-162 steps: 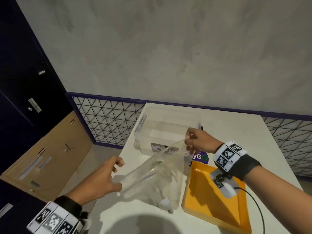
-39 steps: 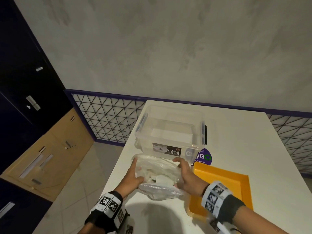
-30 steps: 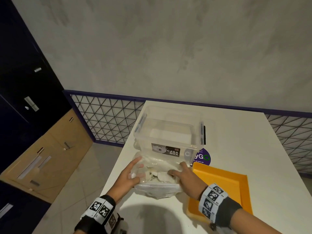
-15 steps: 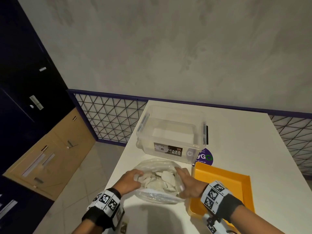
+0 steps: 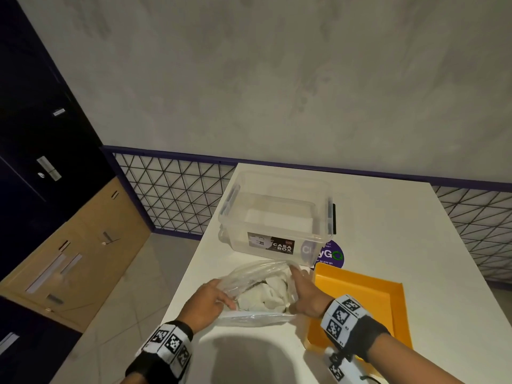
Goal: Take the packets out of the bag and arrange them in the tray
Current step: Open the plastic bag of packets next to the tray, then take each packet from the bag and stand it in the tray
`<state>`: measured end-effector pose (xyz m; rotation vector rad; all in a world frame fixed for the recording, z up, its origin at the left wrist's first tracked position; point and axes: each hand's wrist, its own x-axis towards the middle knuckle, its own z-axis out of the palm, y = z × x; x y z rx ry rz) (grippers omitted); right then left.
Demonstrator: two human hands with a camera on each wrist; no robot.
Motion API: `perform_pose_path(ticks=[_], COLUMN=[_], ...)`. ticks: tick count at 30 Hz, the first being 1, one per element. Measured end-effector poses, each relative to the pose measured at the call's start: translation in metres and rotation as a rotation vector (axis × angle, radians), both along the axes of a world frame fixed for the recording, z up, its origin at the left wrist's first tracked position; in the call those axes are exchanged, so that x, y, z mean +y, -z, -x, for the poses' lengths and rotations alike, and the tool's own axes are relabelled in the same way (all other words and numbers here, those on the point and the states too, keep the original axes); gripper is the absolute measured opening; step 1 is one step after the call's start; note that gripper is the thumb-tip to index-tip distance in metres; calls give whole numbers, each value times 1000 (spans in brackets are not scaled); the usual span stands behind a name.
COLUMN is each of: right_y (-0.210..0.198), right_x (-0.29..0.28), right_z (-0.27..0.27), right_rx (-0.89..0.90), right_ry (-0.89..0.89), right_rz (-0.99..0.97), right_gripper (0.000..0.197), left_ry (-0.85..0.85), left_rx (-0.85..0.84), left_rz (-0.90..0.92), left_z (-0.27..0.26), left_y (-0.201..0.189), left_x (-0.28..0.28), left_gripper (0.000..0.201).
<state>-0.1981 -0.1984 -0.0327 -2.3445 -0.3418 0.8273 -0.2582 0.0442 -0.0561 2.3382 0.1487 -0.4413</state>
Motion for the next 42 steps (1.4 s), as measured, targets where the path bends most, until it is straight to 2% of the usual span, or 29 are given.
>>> perform_pose_path(ticks=[3, 6, 8, 10, 12, 13, 15, 17, 21, 23, 25, 26, 29, 31, 33, 35, 37, 39, 41, 42], right_y=[6, 7, 5, 4, 5, 5, 6, 7, 7, 7, 10, 11, 13, 15, 17, 19, 21, 23, 23, 23], right_x=[6, 8, 6, 3, 2, 2, 3, 4, 6, 6, 6, 6, 6, 5, 6, 8, 10, 12, 10, 9], right_z=[7, 6, 1, -3, -6, -6, -6, -6, -5, -5, -6, -6, -7, -9, -10, -10, -10, -10, -11, -11], right_rx=[21, 33, 52, 70, 88, 96, 109, 116, 118, 111, 109, 111, 122, 128, 120, 104, 89, 90, 98, 103], right_ry=[-42, -49, -30, -21, -23, -23, -18, -20, -34, -39, -30, -25, -10, -6, -7, -18, -34, -28, -15, -11], right_rz=[17, 17, -1, -7, -2, 2, 4, -3, 1, 6, 5, -1, -28, -37, -33, -17, 4, 3, -14, -19], right_gripper=[98, 99, 101, 101, 99, 98, 97, 97, 96, 94, 94, 94, 94, 95, 96, 98, 98, 99, 99, 98], left_ry=[-31, -95, -124, -128, -89, -46, 67, 119, 117, 105, 86, 85, 73, 43, 21, 38, 80, 88, 25, -5], left_rx=[23, 10, -91, -271, -450, -468, -321, -124, 80, 178, 215, 215, 125, 102, 174, 219, 207, 171, 125, 110], left_rz=[-163, -103, -63, -128, -138, -88, 1, -6, -220, -263, -242, -235, -241, -142, -44, -36, -118, -109, 24, 105], left_z=[-1, -4, -4, -2, -1, -2, -9, -21, -48, -57, -65, -67, -69, -70, -71, -72, -74, -71, -71, -72], left_y=[0, -3, -9, -16, -26, -30, -30, -18, 14, 26, 35, 39, 43, 45, 45, 53, 65, 58, 54, 54], left_x=[-2, -3, -5, -8, -17, -25, -43, -60, -79, -82, -83, -84, -82, -79, -77, -78, -82, -87, -85, -82], left_gripper=[51, 50, 40, 33, 26, 24, 25, 33, 67, 85, 90, 86, 59, 50, 73, 99, 105, 85, 50, 40])
